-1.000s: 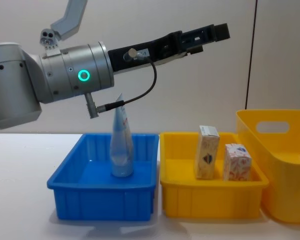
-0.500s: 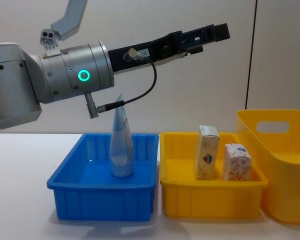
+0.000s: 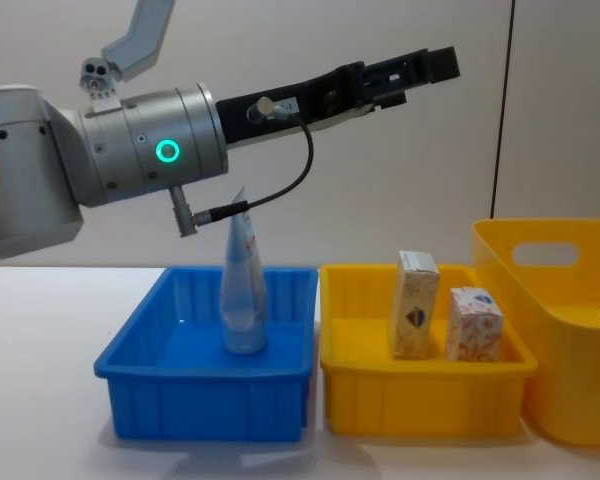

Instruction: Bimanual collaborative sorting of washing and personal care products

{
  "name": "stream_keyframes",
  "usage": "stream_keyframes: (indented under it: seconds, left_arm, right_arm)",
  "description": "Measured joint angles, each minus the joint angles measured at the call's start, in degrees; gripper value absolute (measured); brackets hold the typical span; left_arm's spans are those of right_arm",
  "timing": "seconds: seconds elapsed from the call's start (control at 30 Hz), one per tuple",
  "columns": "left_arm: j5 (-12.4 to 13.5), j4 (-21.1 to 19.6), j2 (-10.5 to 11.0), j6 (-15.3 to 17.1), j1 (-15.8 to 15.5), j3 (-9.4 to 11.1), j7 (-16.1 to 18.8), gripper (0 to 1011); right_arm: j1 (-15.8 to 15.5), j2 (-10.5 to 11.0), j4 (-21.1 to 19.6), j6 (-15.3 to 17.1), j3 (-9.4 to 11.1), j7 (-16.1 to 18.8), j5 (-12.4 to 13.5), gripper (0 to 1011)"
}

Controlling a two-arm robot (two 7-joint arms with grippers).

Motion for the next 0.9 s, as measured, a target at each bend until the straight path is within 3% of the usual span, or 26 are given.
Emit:
stream_keyframes:
  seconds: [0.33, 0.37, 0.53, 0.67, 0.9]
  left_arm:
    - [0.0, 0.0, 0.0, 0.0, 0.0, 0.0, 0.0, 1001]
    - [0.0, 0.0, 0.0, 0.0, 0.0, 0.0, 0.0, 1001]
    - [0.0, 0.0, 0.0, 0.0, 0.0, 0.0, 0.0, 1001]
    - [0.0, 0.0, 0.0, 0.0, 0.0, 0.0, 0.0, 1001]
    - [0.0, 0.0, 0.0, 0.0, 0.0, 0.0, 0.0, 1001]
  right_arm:
    - [0.4, -0.2, 0.7, -0.2, -0.3, 0.5, -0.2, 750]
    - [0.5, -0.2, 0.8, -0.2, -0.3, 0.5, -0.2, 817]
    - [0.6, -0.3, 1.0, -0.3, -0.4, 0.6, -0.2, 951]
    - [0.6, -0.3, 1.1, -0.3, -0.4, 0.7, -0.3, 1002]
    - [0.7, -0.4, 1.2, -0.4, -0.5, 0.8, -0.3, 1002]
